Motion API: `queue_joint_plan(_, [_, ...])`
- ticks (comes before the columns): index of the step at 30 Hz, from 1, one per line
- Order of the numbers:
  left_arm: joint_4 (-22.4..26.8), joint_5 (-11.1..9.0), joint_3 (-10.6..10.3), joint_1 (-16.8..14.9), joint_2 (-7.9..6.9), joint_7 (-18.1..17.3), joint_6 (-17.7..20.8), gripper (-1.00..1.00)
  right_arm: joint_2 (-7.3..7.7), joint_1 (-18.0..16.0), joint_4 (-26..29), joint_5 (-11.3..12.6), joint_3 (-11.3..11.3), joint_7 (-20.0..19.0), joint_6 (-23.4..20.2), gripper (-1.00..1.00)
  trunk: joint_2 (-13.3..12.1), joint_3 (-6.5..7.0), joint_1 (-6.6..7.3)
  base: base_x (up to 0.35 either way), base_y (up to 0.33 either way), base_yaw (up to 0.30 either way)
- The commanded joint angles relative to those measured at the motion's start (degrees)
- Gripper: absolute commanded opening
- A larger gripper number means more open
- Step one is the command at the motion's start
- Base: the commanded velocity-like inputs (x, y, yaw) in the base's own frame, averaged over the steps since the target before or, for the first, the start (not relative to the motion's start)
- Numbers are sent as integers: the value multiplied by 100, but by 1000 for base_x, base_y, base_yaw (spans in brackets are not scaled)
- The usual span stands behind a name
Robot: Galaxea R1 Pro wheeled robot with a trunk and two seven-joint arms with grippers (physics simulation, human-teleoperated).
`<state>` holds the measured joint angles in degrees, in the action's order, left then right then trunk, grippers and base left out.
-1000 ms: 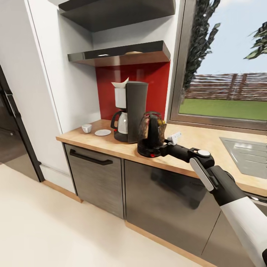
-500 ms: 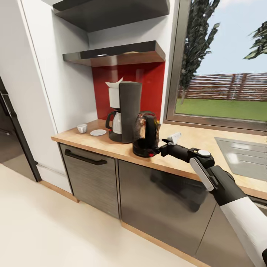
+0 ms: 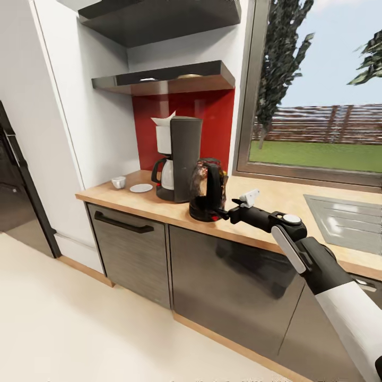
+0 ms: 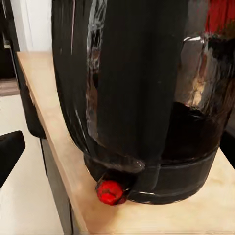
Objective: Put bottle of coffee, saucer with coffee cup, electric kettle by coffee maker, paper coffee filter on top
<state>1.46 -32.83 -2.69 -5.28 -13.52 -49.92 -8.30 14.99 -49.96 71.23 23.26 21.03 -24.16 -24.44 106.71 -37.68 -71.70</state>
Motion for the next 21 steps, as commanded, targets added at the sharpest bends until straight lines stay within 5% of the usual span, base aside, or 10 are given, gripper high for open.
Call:
queue_joint_plan(1, [-5,-13,-29,-2,-1,-11,-41,100,4,-5,4,47,6,8,-35,100,3,-6,2,-157,0,0])
queue_joint_plan(18, [-5,-13,-29,-1,-1,-18,-41,100,4,-5,20,78,12,-57,-47,100,3,-6,2,-110,3,0])
queue_joint_plan(21, [-5,-13,-29,0,-1,-18,-41,100,-10,-5,56,110,284,-152,-54,100,3,-6,2,-22,8,0])
